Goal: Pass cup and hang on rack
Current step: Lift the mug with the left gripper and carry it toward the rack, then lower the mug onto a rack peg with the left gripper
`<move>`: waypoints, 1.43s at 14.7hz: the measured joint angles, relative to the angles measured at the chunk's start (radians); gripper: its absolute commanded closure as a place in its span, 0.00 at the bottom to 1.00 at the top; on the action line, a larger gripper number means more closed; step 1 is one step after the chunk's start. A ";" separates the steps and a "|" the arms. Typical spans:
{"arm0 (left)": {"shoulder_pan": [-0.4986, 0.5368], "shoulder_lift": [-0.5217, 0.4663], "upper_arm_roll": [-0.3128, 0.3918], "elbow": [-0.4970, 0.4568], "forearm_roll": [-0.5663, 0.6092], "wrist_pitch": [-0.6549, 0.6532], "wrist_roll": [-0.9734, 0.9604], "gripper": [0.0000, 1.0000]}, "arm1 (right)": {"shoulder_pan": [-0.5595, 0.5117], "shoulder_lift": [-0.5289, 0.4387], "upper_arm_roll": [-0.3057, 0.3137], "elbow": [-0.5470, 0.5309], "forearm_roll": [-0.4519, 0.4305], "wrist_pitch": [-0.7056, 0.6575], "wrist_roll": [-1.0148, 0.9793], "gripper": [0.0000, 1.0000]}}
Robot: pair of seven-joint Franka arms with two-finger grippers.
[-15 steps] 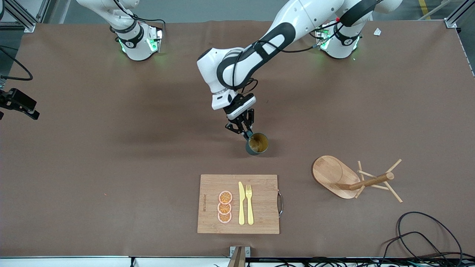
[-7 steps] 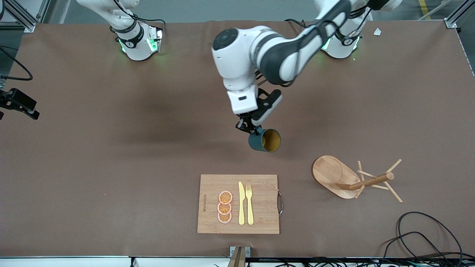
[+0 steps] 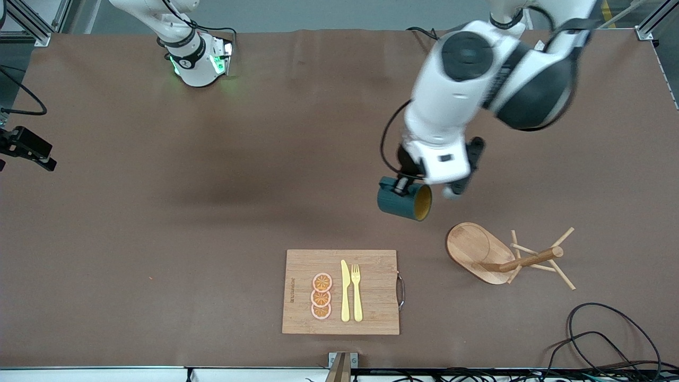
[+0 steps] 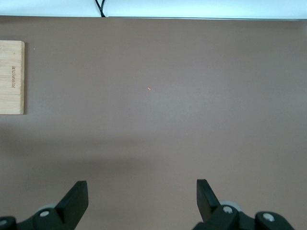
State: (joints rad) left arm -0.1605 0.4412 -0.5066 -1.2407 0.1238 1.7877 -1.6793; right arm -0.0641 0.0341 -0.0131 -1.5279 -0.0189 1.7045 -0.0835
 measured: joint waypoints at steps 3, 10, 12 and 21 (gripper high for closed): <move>0.122 -0.023 0.000 0.000 -0.191 -0.001 0.132 1.00 | 0.000 0.000 0.000 0.000 0.000 0.000 0.000 0.00; 0.367 0.010 0.010 -0.024 -0.561 -0.001 0.466 1.00 | 0.000 0.000 0.000 0.000 0.000 0.000 0.000 0.00; 0.418 0.048 0.011 -0.027 -0.615 -0.002 0.524 1.00 | 0.000 0.000 0.000 0.000 0.000 0.000 0.000 0.00; 0.525 0.165 0.012 -0.037 -0.729 -0.003 0.545 1.00 | 0.000 0.000 0.000 0.000 0.000 0.000 0.000 0.00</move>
State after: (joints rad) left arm 0.3645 0.6061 -0.4945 -1.2778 -0.6054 1.7842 -1.1345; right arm -0.0641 0.0341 -0.0131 -1.5278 -0.0189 1.7042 -0.0835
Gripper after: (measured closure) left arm 0.789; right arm 0.000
